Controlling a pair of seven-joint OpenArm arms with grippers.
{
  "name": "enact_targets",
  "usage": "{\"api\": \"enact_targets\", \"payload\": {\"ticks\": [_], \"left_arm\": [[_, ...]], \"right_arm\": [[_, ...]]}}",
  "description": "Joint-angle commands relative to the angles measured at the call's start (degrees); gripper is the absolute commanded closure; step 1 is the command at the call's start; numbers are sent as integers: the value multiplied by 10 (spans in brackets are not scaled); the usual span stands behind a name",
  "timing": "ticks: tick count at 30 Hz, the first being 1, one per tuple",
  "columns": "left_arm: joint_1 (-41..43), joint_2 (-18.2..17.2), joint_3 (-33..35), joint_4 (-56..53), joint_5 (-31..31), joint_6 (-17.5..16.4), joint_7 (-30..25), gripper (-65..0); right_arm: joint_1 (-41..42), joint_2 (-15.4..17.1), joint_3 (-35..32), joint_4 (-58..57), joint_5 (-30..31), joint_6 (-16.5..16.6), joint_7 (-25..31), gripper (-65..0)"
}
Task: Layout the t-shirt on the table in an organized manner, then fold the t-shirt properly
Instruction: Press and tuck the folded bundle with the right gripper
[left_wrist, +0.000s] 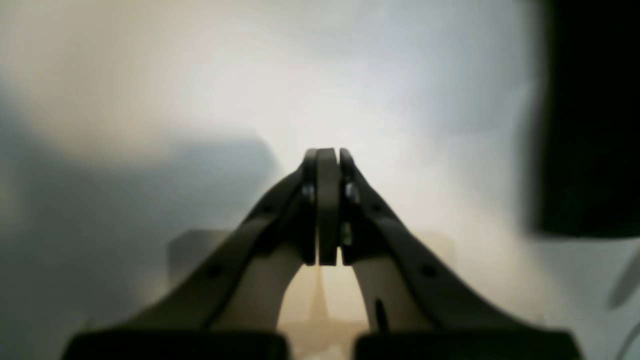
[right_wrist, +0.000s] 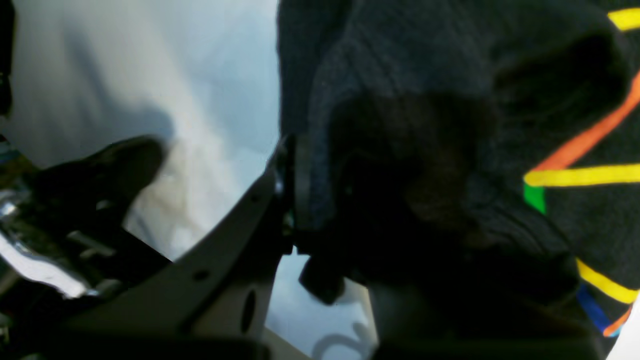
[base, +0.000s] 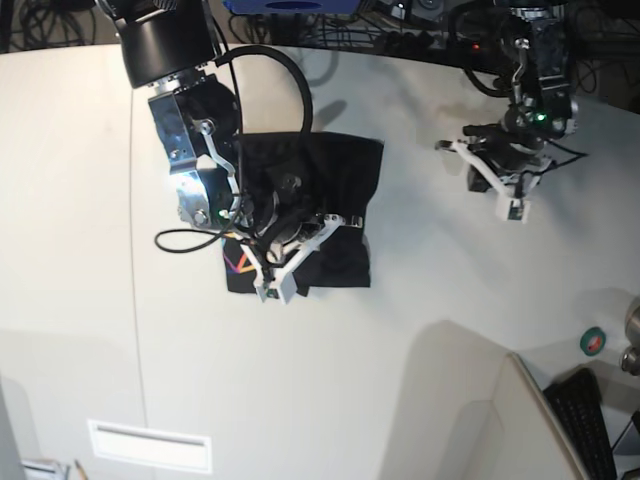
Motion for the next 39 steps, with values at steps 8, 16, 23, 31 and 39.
{"api": "enact_targets", "payload": {"ticks": [8,16,23,31,39], "left_arm": [[28,-11,-161,43,-9,-79,33,0],[24,-11,-251,43,-9,-98,53,0],[26,-26,-295,37,-9,-99,53,0],[24,-37,-306,3,-9,-99,52,0],[23,-36,-306,3,-9,-99,52,0]], "right_arm": [[7,-7,-10,-14,7,2,51,-360],[26,-5,-121,-5,6,2,52,-311],[-8,86,-75,118,3,2,51,-78],[-8,122,-21,20,3,3,52,0],[-12,117,-99,18,3,2,52,0]]}}
